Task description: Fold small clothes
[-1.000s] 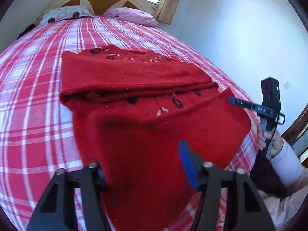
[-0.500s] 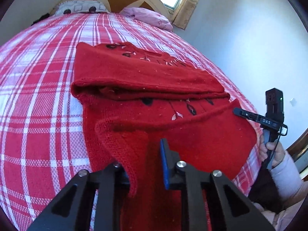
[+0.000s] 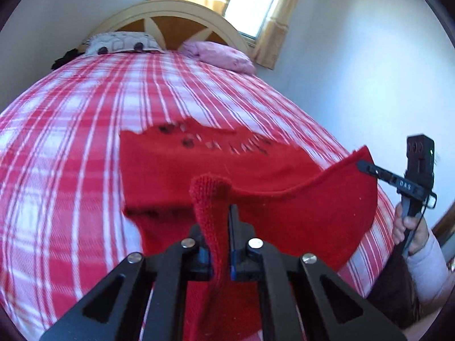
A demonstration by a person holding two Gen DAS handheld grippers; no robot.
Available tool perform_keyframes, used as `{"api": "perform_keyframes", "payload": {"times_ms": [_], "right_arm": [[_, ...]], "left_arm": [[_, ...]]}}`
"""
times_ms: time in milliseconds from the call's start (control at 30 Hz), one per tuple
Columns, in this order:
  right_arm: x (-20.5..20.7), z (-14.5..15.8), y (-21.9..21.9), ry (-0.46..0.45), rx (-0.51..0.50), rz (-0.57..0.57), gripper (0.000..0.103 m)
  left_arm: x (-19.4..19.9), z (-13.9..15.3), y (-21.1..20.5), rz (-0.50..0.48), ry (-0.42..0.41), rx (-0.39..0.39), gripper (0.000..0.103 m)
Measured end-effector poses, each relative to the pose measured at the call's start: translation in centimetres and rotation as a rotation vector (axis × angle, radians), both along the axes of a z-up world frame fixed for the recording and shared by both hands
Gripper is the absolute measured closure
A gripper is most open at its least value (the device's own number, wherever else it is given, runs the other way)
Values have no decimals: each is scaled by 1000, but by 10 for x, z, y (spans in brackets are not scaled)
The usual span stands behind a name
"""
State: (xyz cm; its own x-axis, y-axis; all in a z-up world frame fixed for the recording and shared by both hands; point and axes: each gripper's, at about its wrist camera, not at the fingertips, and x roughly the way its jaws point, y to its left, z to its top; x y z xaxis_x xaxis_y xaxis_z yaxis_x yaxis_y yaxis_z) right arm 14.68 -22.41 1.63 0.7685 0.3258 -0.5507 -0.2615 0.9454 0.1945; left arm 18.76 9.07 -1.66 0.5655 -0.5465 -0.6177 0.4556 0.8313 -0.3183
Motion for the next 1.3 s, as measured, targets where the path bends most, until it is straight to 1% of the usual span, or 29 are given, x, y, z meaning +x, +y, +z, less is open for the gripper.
{"api": "perform_keyframes", "payload": {"times_ms": [67, 100, 167, 233, 267, 333, 367, 400, 467, 567, 600, 633, 667, 700, 767, 867, 933, 967, 1033, 1067, 1100, 1133, 1167, 1233, 1300], "right_arm": [[29, 5, -4, 4, -21, -19, 96], [42, 8, -8, 1, -23, -28, 96], [71, 17, -12, -17, -51, -57, 96], [95, 21, -17, -36, -80, -95, 96], [109, 22, -19, -42, -88, -116, 96], [139, 16, -21, -47, -116, -171, 96], [151, 11, -21, -42, -133, -188, 96], [161, 5, -21, -34, -151, -203, 96], [184, -17, -21, 13, -184, -231, 96], [206, -67, -20, 123, -253, -263, 96], [209, -78, -22, 158, -253, -258, 96], [216, -91, -25, 216, -249, -252, 96], [217, -96, -27, 241, -243, -251, 95], [218, -96, -31, 243, -223, -250, 95], [220, -96, -36, 254, -195, -242, 95], [219, -95, -40, 262, -156, -235, 94], [215, -87, -48, 272, -82, -233, 93], [205, -77, -54, 239, -25, -254, 93], [169, -50, -74, 111, 122, -321, 93], [146, -38, -81, 54, 158, -353, 93], [127, -30, -81, 28, 140, -379, 93], [116, -26, -76, 22, 115, -382, 93], [99, -23, -68, 19, 85, -354, 93], [76, -26, -51, 31, 51, -288, 93], [53, -39, -32, 70, 11, -227, 93]], "left_arm": [[24, 7, -2, 40, -12, 16, 96], [41, 12, -2, 70, -12, 20, 96], [64, 15, -1, 107, -5, 13, 96], [98, 20, -2, 153, -2, 10, 96], [108, 18, -4, 162, 1, 10, 96], [140, 15, -8, 192, 13, 2, 96], [157, 11, -11, 210, 26, 1, 96], [165, 7, -13, 227, 33, 2, 96], [185, -6, -18, 246, 57, 20, 96], [212, -42, -29, 276, 127, 88, 96], [215, -52, -29, 284, 146, 109, 96], [217, -62, -31, 293, 163, 137, 96], [221, -73, -32, 297, 180, 164, 95], [221, -81, -33, 299, 188, 177, 93], [217, -77, -30, 312, 167, 175, 88], [217, -79, -32, 319, 167, 203, 87], [216, -74, -34, 316, 166, 218, 85], [215, -70, -33, 316, 167, 227, 83], [209, -53, -30, 339, 146, 263, 63], [200, -42, -23, 339, 111, 261, 57], [193, -34, -18, 336, 83, 260, 42], [180, -24, -12, 338, 52, 273, 30], [168, -16, -9, 344, 23, 294, 27], [135, -6, -3, 348, -24, 329, 27], [114, -8, -2, 332, -14, 321, 27]]}}
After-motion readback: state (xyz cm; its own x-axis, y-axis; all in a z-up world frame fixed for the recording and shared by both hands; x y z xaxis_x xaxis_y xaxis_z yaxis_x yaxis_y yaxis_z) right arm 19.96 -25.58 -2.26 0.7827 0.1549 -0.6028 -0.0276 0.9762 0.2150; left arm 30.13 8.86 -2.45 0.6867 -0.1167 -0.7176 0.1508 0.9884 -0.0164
